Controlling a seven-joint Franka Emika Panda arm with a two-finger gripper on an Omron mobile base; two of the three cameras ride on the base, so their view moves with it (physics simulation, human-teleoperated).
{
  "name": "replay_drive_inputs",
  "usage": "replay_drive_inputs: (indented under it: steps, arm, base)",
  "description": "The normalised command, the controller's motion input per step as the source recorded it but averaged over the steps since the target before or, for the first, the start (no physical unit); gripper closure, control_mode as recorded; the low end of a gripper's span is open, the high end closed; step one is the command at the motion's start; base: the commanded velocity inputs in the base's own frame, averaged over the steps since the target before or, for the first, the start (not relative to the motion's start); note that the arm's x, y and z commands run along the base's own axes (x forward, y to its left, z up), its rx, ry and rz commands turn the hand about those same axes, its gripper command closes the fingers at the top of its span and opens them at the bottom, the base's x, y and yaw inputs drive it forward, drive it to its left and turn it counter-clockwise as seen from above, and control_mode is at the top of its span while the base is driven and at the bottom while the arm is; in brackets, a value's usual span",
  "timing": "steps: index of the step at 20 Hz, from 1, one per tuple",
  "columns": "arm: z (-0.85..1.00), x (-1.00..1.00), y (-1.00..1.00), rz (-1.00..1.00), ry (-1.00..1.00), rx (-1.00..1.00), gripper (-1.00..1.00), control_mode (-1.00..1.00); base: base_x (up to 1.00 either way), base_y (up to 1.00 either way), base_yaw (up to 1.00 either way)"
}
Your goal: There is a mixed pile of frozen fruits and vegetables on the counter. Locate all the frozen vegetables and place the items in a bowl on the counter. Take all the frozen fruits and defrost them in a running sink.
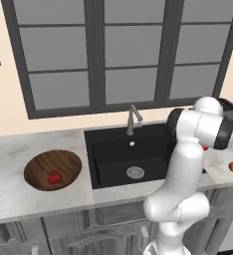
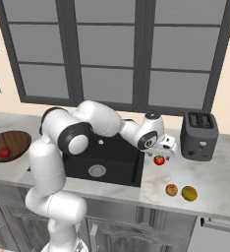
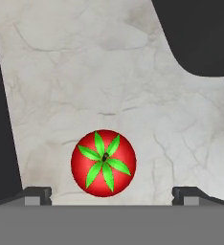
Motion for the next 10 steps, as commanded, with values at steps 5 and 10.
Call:
replay_drive_inputs:
  steps: [5,10]
  arm:
    - [-0.17,0.04,0.0,0.0,0.0,0.02,-1.0,-1.0]
    - [-0.15,0.08,0.0,0.0,0.0,0.03,-1.0,-1.0]
  base:
    - [0.0,0.0,0.0]
    - [0.0,0.0,0.0]
